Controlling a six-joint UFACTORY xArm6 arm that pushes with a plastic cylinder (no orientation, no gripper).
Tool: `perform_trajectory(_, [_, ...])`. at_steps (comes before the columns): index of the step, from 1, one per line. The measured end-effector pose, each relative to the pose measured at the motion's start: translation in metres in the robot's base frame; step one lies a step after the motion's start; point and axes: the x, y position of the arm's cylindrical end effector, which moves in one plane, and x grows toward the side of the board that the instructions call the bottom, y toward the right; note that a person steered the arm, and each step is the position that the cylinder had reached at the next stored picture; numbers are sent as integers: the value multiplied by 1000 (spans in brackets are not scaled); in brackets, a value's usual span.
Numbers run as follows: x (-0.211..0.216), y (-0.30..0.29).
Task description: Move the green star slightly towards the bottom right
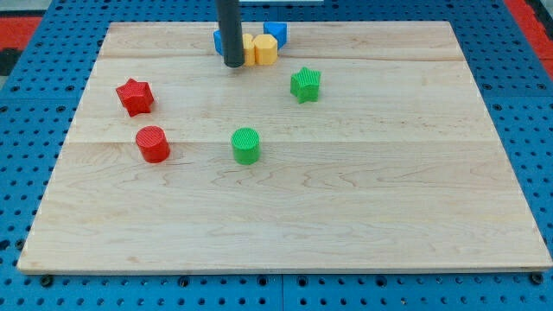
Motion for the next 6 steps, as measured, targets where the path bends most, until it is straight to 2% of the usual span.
perform_trajectory(1, [26,8])
perform_trajectory(2, [27,82])
perform_trajectory(3, [41,129])
perform_trajectory(4, [55,129])
perform_trajectory(6, [55,134])
